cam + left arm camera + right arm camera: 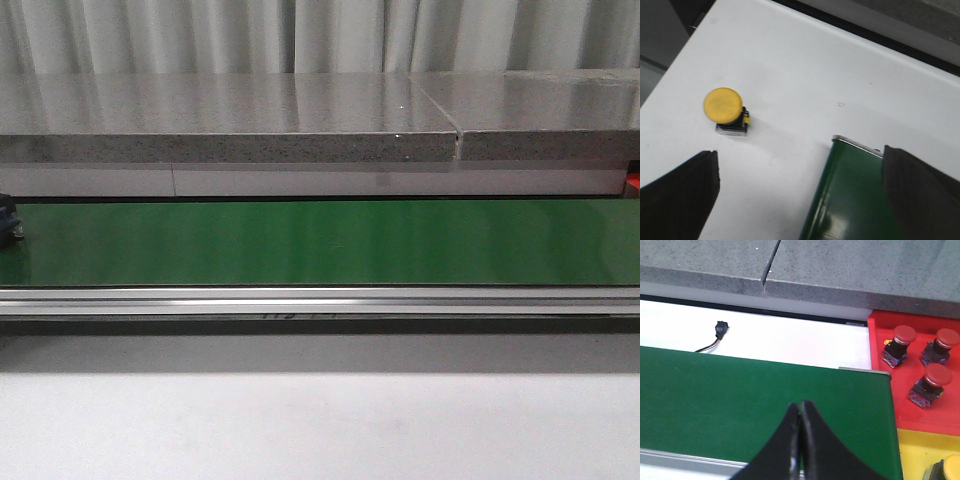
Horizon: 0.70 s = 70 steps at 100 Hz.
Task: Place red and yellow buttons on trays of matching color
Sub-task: 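Lower the red button onto the green belt and open the left gripper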
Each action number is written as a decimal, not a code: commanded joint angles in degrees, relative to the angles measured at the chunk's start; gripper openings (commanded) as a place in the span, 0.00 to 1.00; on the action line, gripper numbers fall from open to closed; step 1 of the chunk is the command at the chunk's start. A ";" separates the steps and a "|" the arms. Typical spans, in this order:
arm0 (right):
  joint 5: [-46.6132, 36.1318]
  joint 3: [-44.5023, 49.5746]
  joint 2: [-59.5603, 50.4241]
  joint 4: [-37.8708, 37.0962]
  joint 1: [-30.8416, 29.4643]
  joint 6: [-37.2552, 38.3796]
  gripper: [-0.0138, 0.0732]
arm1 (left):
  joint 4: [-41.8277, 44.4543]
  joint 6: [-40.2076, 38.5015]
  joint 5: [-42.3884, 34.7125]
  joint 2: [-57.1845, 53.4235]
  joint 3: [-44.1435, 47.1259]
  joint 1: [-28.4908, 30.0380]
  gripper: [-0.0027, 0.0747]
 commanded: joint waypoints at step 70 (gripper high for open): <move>-3.34 -1.49 -0.41 0.56 0.07 -0.38 0.08 | 0.07 -0.03 -8.68 16.95 -9.68 6.86 0.86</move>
